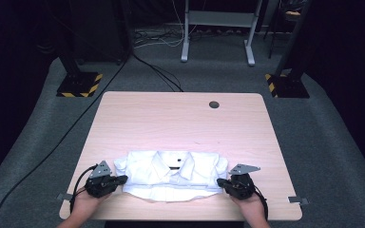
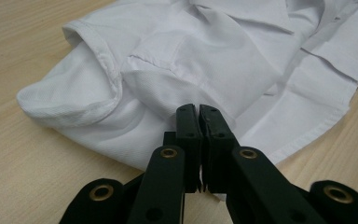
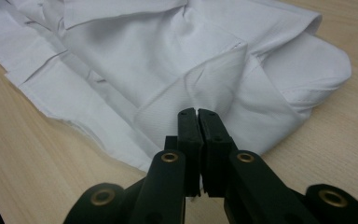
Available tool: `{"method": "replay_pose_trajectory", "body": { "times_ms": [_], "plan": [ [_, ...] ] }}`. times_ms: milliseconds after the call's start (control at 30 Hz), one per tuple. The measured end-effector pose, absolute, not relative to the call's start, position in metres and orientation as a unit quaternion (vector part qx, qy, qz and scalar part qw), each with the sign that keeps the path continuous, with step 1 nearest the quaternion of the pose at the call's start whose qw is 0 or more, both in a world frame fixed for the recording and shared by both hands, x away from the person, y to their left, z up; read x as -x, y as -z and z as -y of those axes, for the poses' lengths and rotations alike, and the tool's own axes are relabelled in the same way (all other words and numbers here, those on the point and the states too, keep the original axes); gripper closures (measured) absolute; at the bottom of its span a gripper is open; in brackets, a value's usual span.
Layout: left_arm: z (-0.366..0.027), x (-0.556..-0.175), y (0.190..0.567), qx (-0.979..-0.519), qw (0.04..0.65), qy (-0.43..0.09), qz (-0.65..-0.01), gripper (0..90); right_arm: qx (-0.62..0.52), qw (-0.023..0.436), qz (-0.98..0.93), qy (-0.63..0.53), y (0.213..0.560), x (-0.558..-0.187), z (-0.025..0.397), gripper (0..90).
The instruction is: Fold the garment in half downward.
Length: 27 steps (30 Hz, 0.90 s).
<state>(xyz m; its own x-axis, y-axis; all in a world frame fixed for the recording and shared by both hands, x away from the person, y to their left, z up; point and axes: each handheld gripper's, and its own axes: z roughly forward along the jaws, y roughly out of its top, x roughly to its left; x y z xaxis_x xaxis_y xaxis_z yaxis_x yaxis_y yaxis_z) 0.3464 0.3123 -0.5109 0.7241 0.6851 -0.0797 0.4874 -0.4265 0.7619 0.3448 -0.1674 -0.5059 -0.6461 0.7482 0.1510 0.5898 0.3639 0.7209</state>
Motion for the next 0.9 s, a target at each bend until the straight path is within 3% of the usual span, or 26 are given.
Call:
{"method": "replay_pose_trajectory", "body": {
  "times_ms": [400,900],
  "plan": [
    [-0.3117,-0.348,0.5152,-0.838,0.395,-0.111,-0.36,81.5,-0.414,0.099,-0.819,-0.384,0.5099,-0.3462,0.167,87.3],
    [-0.3122,-0.3497,0.5187,-0.839,0.391,-0.109,-0.362,81.7,-0.413,0.1,-0.824,-0.375,0.5132,-0.3463,0.1649,87.3]
  ]
}}
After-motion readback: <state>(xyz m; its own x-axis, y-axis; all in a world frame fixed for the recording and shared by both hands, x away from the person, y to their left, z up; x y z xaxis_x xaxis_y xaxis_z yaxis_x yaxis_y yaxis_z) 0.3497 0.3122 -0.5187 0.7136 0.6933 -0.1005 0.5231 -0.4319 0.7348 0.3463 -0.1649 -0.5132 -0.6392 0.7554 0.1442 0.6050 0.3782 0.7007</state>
